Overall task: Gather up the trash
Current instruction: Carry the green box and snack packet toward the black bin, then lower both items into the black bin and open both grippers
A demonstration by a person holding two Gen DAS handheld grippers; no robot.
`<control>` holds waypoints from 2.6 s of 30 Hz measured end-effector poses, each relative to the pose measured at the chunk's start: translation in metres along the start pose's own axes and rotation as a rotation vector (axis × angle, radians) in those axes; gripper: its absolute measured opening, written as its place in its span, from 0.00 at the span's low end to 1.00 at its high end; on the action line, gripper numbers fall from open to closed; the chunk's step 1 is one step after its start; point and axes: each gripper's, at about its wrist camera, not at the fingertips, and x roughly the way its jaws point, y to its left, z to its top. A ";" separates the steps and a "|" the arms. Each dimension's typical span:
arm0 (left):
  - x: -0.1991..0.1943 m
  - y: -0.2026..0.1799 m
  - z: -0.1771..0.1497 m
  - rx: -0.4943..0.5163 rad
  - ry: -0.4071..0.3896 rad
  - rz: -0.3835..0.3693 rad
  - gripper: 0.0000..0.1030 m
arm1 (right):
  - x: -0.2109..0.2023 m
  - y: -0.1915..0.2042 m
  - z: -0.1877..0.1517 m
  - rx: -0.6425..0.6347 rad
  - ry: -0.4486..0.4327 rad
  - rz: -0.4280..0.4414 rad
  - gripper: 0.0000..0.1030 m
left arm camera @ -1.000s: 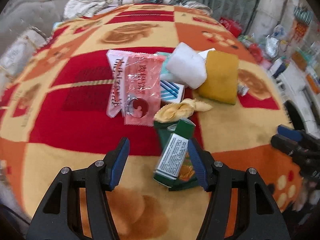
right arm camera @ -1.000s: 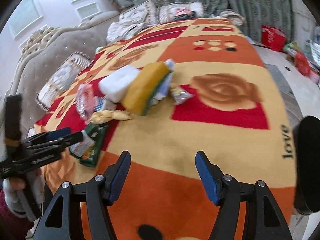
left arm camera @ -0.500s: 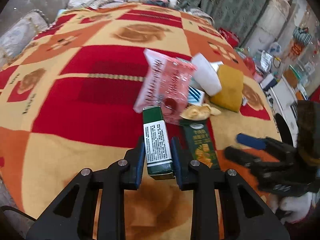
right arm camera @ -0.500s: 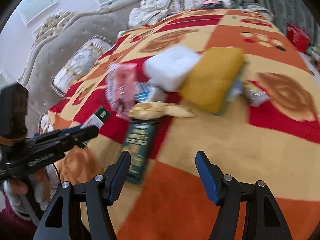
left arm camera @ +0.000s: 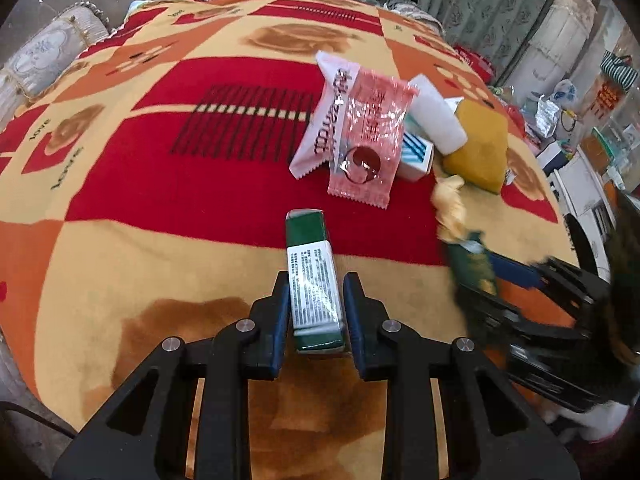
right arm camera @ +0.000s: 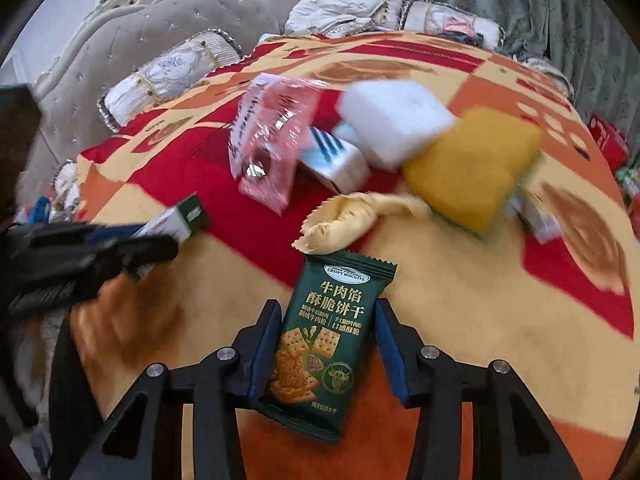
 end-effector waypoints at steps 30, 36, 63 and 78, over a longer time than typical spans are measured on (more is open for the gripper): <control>-0.011 -0.118 0.032 0.126 -0.068 -0.161 0.22 | -0.111 -0.079 -0.036 0.121 -0.200 -0.104 0.40; -0.007 -0.161 0.038 0.189 -0.073 -0.192 0.22 | -0.129 -0.109 -0.045 0.179 -0.222 -0.140 0.40; 0.022 -0.289 0.034 0.333 -0.001 -0.299 0.22 | -0.171 -0.209 -0.095 0.375 -0.240 -0.276 0.40; 0.031 -0.336 0.035 0.387 0.003 -0.323 0.22 | -0.189 -0.254 -0.125 0.478 -0.241 -0.332 0.40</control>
